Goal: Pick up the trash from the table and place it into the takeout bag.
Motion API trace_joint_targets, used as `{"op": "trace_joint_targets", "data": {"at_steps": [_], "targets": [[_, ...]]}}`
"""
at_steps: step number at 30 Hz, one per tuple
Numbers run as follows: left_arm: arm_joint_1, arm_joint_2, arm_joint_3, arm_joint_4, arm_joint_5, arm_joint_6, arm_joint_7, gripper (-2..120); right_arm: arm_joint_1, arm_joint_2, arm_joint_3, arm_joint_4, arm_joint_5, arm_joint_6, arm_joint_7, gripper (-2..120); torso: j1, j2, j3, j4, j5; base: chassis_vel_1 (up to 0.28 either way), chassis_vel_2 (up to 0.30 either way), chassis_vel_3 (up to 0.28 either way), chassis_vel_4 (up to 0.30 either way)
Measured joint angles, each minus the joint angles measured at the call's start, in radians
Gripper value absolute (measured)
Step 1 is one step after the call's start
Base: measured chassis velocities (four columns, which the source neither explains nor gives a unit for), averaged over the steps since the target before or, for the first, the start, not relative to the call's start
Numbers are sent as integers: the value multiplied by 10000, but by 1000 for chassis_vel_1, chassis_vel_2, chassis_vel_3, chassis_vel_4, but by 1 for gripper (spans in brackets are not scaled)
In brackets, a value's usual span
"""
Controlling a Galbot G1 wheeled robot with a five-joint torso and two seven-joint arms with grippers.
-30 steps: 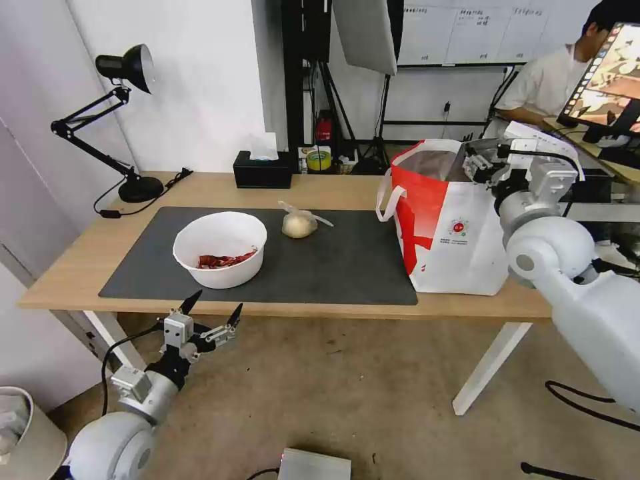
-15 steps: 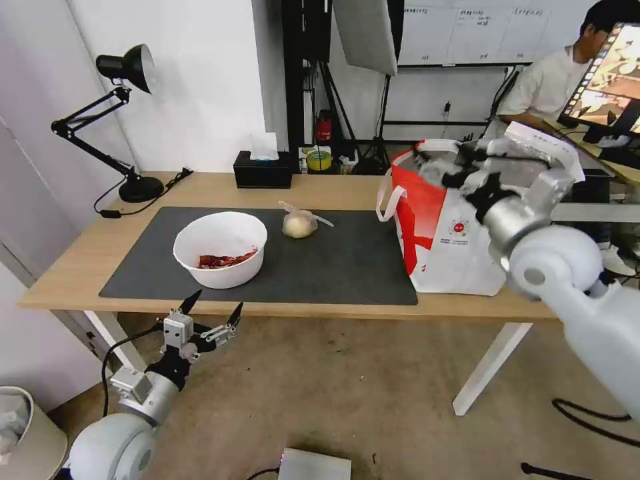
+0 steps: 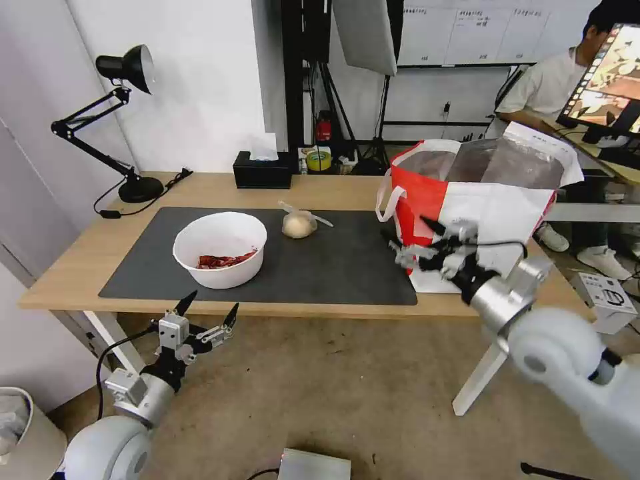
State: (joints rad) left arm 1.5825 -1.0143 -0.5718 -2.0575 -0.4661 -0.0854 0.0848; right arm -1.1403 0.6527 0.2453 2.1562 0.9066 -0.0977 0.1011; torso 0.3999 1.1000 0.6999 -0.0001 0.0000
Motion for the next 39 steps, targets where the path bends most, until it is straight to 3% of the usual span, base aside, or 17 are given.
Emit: {"op": "trace_joint_targets", "data": {"at_steps": [14, 23, 39], "targets": [[-54, 67, -22, 181, -12, -71, 21, 100, -2366, 1258, 44, -753, -2375, 1417, -114, 100, -1, 0, 1, 0, 1, 0, 0, 0, 0], [-33, 26, -15, 253, -4, -77, 34, 100, -2979, 1518, 186, -1104, -2873, 1900, -304, 100, 0, 1, 1, 1, 0, 0, 0, 0, 0], [20, 148, -43, 249, -22, -181, 36, 100, -3398, 1817, 194, -1063, -3265, 1939, -395, 100, 0, 0, 1, 1, 0, 0, 0, 0, 0]]}}
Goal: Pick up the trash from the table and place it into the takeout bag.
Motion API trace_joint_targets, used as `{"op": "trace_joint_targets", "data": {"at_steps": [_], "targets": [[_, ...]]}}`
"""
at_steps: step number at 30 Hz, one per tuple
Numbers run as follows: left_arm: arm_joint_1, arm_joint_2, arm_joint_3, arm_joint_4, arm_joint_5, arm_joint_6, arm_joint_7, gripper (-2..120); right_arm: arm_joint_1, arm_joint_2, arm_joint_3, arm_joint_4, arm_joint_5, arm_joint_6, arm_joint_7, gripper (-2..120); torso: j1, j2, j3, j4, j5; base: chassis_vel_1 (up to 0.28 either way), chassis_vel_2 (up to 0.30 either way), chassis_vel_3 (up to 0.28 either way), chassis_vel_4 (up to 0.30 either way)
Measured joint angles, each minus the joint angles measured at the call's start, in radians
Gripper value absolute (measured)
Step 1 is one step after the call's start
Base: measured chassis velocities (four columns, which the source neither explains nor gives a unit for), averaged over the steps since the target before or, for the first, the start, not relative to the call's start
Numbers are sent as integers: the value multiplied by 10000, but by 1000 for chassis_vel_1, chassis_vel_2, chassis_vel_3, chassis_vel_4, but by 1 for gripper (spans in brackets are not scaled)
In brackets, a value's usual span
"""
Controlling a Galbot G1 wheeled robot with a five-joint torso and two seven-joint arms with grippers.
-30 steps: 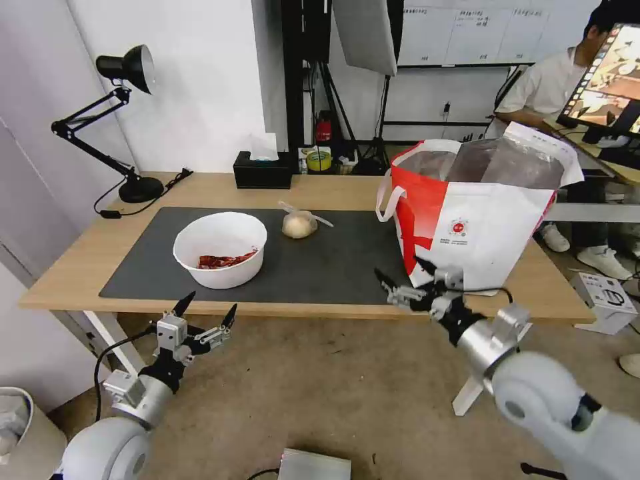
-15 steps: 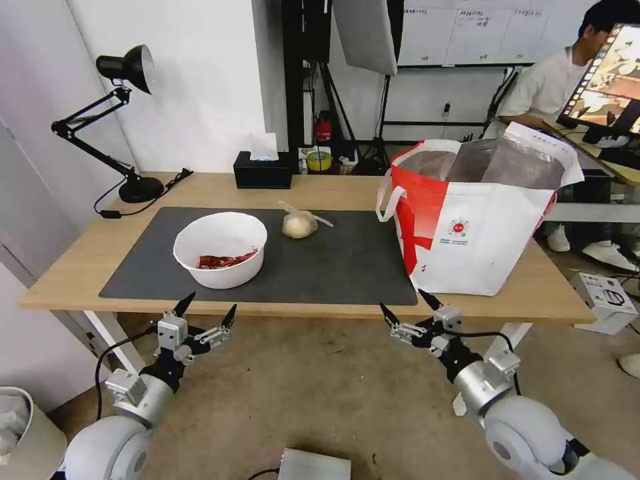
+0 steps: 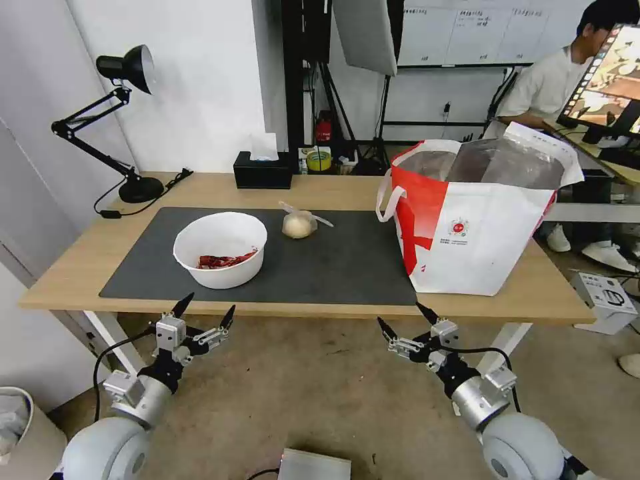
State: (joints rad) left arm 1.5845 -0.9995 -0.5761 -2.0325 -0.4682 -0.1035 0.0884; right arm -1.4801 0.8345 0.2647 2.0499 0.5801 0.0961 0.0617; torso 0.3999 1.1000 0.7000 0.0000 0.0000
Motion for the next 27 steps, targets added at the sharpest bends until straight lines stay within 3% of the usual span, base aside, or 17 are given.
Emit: {"op": "trace_joint_targets", "data": {"at_steps": [8, 15, 19, 22, 27], "targets": [[12, 23, -55, -33, -46, -14, 0, 100, 609, -86, -167, 38, 163, -196, 86, 100, 0, 0, 0, 0, 1, 0, 0, 0, 0], [38, 25, -92, -125, -97, -70, 3, 100, 2540, -548, -1019, -57, 914, -1179, 375, 100, 2, 0, 2, -2, 0, 0, 0, 0, 0], [93, -82, -111, -155, -76, -70, 4, 100, 4308, -657, -1961, -468, 1500, -1663, 672, 100, 2, -1, 1, 3, -1, 0, 0, 0, 0], [150, -212, -131, -166, -27, -71, 6, 100, 6056, -566, -3204, -1164, 2155, -1970, 874, 100, 3, -2, 2, 1, -2, 0, 0, 0, 0], [199, -279, -227, -159, -18, -71, 9, 100, 7557, -216, -4288, -1987, 2746, -2206, 1001, 100, 2, -2, 2, -2, -1, 0, 0, 0, 0]]}}
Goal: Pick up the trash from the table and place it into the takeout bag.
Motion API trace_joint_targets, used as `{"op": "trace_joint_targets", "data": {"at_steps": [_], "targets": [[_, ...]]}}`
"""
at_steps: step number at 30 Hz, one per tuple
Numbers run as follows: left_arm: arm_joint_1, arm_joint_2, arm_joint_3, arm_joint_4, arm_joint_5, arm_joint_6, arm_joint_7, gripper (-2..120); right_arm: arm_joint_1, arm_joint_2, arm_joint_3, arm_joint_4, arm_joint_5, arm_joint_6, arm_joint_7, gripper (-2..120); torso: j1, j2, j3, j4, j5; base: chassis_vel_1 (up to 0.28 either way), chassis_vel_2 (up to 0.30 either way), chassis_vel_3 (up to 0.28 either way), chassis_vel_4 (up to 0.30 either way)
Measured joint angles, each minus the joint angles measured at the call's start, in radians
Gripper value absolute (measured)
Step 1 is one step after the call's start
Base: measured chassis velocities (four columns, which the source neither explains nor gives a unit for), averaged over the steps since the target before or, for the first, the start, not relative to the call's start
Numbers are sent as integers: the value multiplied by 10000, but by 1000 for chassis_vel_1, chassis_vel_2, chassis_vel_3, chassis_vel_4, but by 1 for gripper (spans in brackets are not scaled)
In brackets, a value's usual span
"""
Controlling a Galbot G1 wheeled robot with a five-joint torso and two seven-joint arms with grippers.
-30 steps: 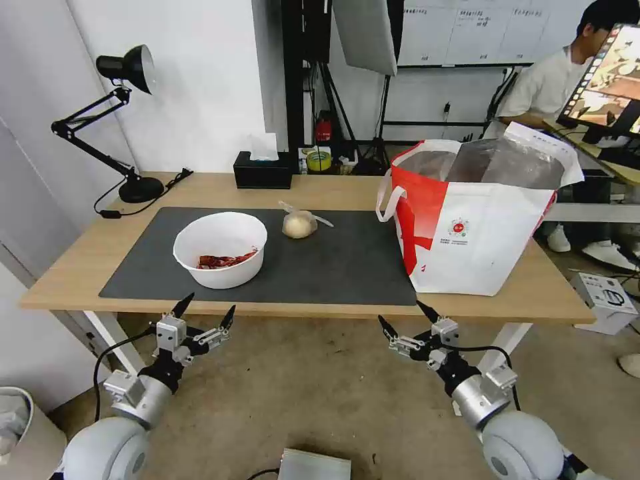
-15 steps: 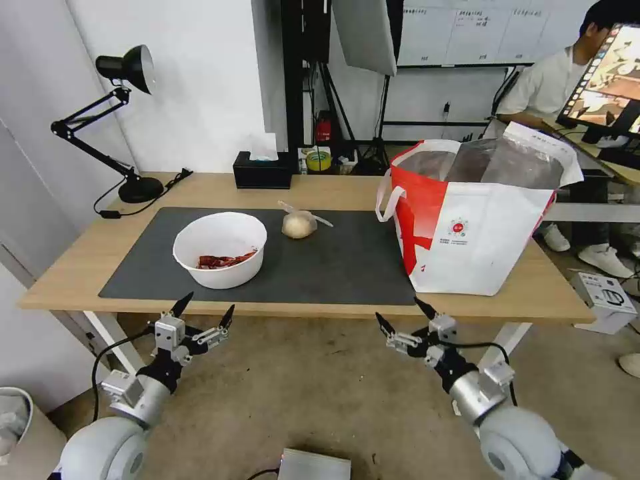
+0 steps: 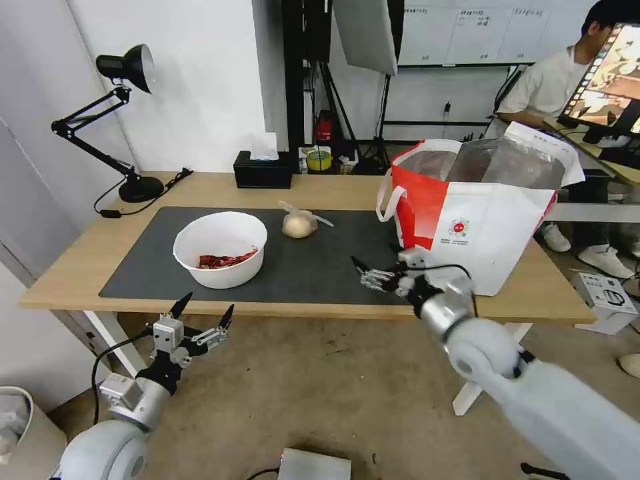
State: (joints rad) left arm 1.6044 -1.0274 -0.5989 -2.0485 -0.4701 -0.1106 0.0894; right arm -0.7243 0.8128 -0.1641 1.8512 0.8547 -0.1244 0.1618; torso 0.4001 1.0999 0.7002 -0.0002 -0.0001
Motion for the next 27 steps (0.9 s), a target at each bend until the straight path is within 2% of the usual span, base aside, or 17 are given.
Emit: {"op": "trace_joint_targets", "data": {"at_steps": [2, 6, 9, 10, 13, 17, 20, 21, 27], "targets": [[28, -17, -69, 59, 3, 0, -2, 100, 1302, 495, -764, -920, 443, -129, 91, 100, 0, -1, 0, 1, 0, 0, 0, 0, 0], [43, -36, -108, 106, 5, 0, -2, 100, 2252, 1049, -1282, -1783, 763, -235, 139, 100, 1, 0, 0, 2, -4, 0, 0, 0, 0], [43, -72, -136, 190, 11, 0, 2, 100, 3351, 2084, -1914, -3238, 1038, -465, 150, 100, 1, 0, -1, 2, -3, 0, 0, 0, 0], [43, -72, -136, 190, 11, 0, 2, 100, 3351, 2084, -1914, -3238, 1038, -465, 150, 100, 1, 0, -1, 2, -3, 0, 0, 0, 0], [46, -106, -163, 226, 19, 0, -1, 100, 4061, 2959, -2257, -4436, 1075, -952, 114, 100, 1, -1, 0, 6, -2, 0, 0, 0, 0], [62, -114, -198, 231, 21, 0, -2, 100, 4472, 3455, -2373, -5180, 1077, -1147, 87, 100, 1, -1, 0, 3, -3, 0, 0, 0, 0], [144, -104, -333, 262, 18, 0, -5, 100, 5385, 4450, -2477, -6887, 1046, -1606, -96, 100, 1, -1, 0, 1, -2, 0, 0, 0, 0], [144, -104, -333, 262, 18, 0, -5, 100, 5385, 4450, -2477, -6887, 1046, -1606, -96, 100, 1, -1, 0, 1, -2, 0, 0, 0, 0], [375, -143, -553, 158, 16, 0, -5, 100, 6288, 5720, -2406, -8835, 850, -1936, -568, 100, 0, 1, -2, 4, -1, 0, 0, 0, 0]]}}
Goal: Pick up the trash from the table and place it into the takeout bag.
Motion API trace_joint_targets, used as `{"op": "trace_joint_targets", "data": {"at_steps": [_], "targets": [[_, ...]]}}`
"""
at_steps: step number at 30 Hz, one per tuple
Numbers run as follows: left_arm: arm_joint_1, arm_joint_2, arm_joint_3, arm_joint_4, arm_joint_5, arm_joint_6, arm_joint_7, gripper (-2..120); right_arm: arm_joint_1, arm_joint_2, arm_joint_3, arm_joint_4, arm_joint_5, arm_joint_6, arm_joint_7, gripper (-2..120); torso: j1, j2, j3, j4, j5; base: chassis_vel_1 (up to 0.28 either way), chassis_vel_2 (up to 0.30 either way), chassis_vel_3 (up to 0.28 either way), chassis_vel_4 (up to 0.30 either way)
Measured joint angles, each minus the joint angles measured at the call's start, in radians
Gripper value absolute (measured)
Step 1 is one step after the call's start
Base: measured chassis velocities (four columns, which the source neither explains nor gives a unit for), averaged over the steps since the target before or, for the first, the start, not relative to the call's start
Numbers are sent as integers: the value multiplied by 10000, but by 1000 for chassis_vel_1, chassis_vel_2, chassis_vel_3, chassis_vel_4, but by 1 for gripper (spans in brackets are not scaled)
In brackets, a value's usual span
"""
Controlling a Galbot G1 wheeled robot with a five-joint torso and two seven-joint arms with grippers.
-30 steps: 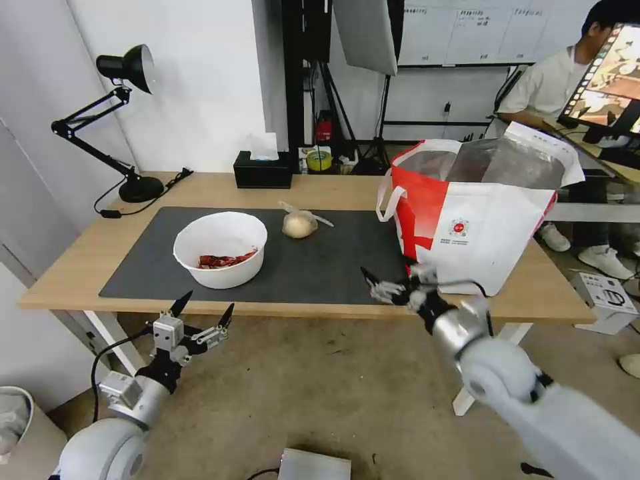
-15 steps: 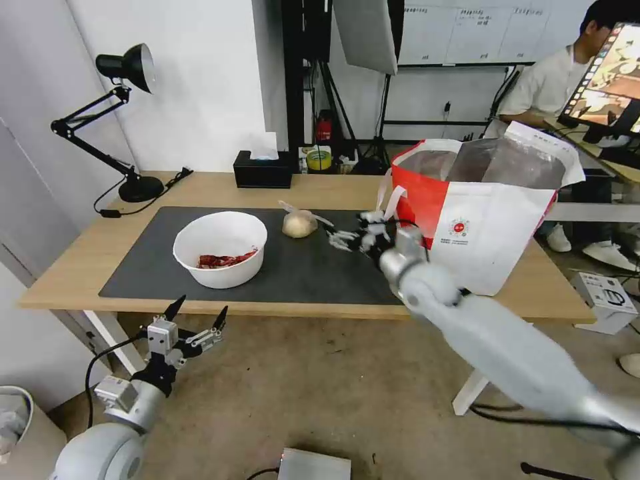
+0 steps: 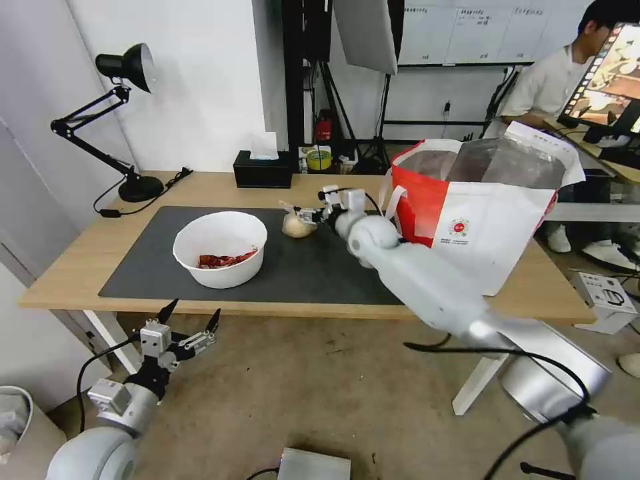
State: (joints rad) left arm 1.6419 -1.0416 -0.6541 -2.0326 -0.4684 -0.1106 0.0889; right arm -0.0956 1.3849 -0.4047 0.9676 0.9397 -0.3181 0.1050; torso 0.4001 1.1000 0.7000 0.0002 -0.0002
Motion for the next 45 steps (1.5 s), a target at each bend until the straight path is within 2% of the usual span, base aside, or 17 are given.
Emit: {"op": "trace_joint_targets", "data": {"at_steps": [3, 11, 13, 18, 45], "targets": [[108, -31, -85, -50, 0, 0, -1, 100, 184, 437, 86, -723, -219, -148, -181, 100, 0, 0, 0, -1, 0, 0, 0, 0, 0], [206, -52, -168, -106, 1, -3, 0, 100, 264, 791, 205, -1308, -526, -362, -332, 100, 0, 0, 0, -3, 0, 0, 0, 0, 0], [289, -64, -207, -169, 4, -23, -1, 100, 300, 1115, 250, -1802, -977, -705, -489, 100, 0, 0, 0, -3, 1, 0, 0, 0, 0], [385, -199, -188, -206, 99, -75, 6, 100, 306, 1366, 230, -2088, -1326, -940, -561, 100, -1, 0, 0, -2, 1, 0, 0, 0, 0], [679, -506, -252, -330, 266, -348, 87, 100, 343, 1521, -44, -2654, -1791, -1377, -1023, 100, -1, 0, 0, -2, 2, 0, 0, 0, 0]]}}
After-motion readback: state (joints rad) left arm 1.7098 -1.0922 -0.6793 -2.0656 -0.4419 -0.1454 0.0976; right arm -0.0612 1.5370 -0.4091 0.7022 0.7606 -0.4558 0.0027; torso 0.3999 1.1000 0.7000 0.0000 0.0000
